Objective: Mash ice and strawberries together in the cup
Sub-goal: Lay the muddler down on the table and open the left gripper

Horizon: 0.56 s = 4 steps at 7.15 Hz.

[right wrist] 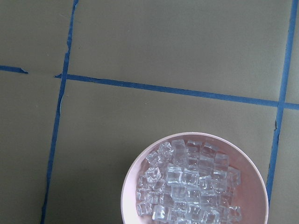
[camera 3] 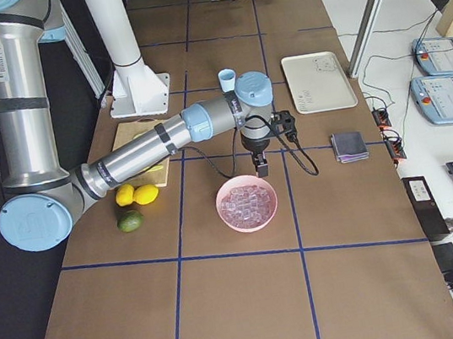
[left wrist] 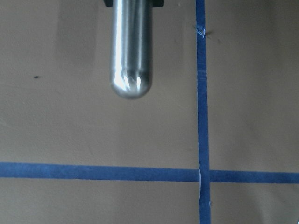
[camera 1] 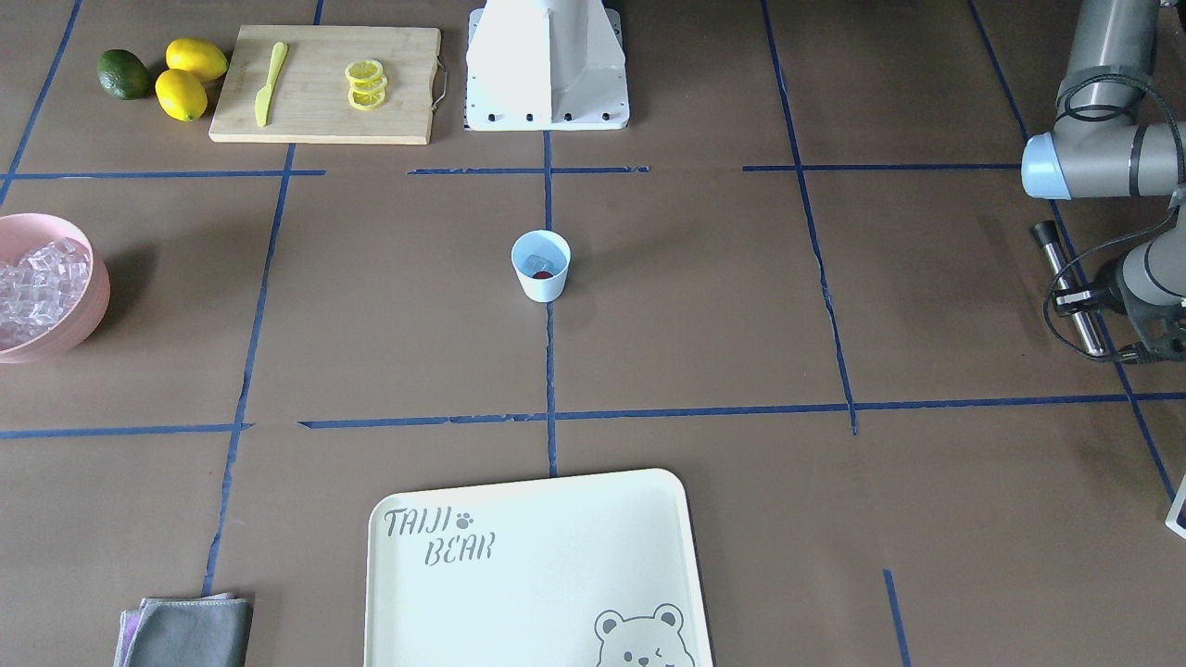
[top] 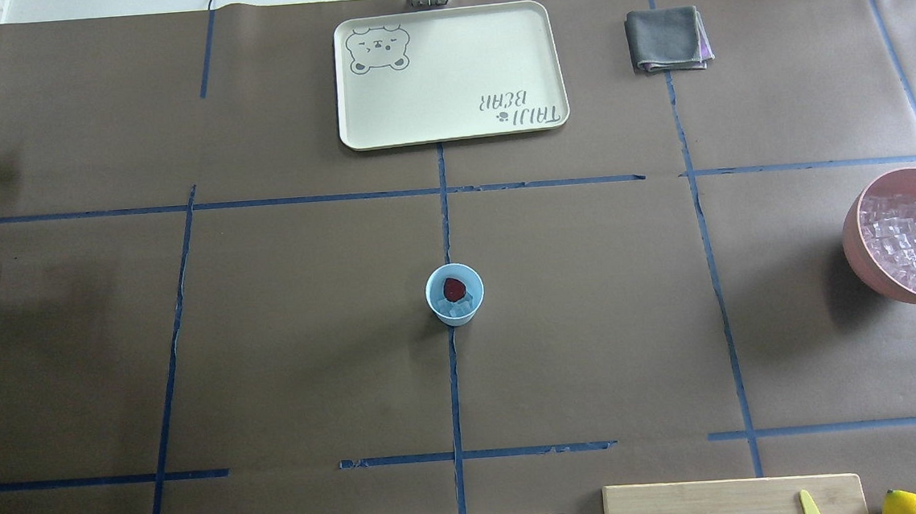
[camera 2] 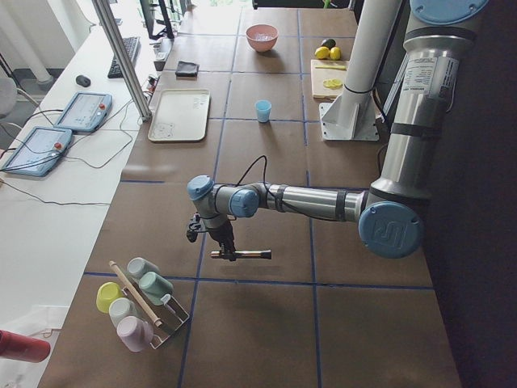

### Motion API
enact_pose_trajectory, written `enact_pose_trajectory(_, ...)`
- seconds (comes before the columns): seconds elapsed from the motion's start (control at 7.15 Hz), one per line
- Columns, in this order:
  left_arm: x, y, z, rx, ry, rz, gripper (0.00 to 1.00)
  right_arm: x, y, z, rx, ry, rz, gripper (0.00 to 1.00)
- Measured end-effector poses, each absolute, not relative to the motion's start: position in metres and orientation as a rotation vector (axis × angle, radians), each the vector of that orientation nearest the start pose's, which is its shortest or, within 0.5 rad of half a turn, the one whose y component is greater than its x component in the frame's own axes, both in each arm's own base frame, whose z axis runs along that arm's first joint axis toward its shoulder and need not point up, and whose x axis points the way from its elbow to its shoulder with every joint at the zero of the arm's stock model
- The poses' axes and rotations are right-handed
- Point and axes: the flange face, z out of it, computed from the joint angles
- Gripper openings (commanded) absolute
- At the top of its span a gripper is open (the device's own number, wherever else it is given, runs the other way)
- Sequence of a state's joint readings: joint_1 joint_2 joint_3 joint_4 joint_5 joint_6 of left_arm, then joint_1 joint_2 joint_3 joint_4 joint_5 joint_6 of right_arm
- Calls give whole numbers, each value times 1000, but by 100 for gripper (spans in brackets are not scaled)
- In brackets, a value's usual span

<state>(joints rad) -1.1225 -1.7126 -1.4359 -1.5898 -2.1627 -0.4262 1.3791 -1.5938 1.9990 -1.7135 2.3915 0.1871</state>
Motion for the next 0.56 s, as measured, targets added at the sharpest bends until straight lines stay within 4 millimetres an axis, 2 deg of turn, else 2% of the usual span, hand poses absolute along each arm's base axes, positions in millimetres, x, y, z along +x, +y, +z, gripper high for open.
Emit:
enact_pose_trajectory(0.28,181,-531,663,-220,551,54,0,-29,-467,472,90,-848,-112,99)
enact_pose_trajectory(0.56,187,-529,663,-217,553,68,10,-29,-468,472,90,-848,-112,99)
